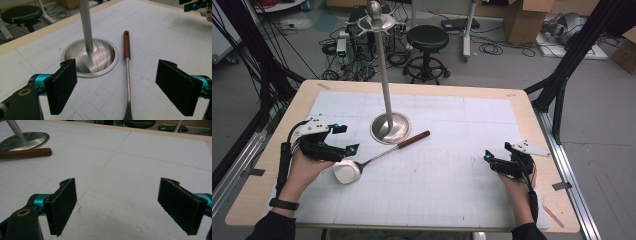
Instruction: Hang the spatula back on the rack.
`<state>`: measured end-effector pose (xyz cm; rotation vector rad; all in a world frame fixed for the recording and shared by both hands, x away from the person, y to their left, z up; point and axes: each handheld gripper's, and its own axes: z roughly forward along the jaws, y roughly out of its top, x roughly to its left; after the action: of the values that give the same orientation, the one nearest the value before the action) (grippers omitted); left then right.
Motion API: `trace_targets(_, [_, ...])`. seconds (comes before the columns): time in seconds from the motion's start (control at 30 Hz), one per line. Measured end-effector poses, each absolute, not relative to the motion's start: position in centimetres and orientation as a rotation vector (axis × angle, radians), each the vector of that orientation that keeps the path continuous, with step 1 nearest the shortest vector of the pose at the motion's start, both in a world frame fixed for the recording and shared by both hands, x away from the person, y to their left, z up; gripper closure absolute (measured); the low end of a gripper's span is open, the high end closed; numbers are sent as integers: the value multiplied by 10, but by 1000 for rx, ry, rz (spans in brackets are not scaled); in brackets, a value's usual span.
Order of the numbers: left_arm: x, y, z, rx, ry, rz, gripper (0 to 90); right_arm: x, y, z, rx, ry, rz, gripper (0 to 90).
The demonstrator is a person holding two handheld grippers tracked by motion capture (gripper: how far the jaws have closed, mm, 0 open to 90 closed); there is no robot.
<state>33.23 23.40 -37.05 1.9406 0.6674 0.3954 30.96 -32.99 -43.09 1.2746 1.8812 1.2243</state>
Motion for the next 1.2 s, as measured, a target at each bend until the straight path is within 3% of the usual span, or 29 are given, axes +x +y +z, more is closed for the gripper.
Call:
trace_targets(0.57, [351, 188, -390, 2095, 620, 313, 191, 311, -329, -432, 1276, 1898, 1218, 151])
trace_targets(1.2, [365, 153, -411, 2352, 645, 271, 312, 311, -329, -433, 1293, 1902, 1220, 151])
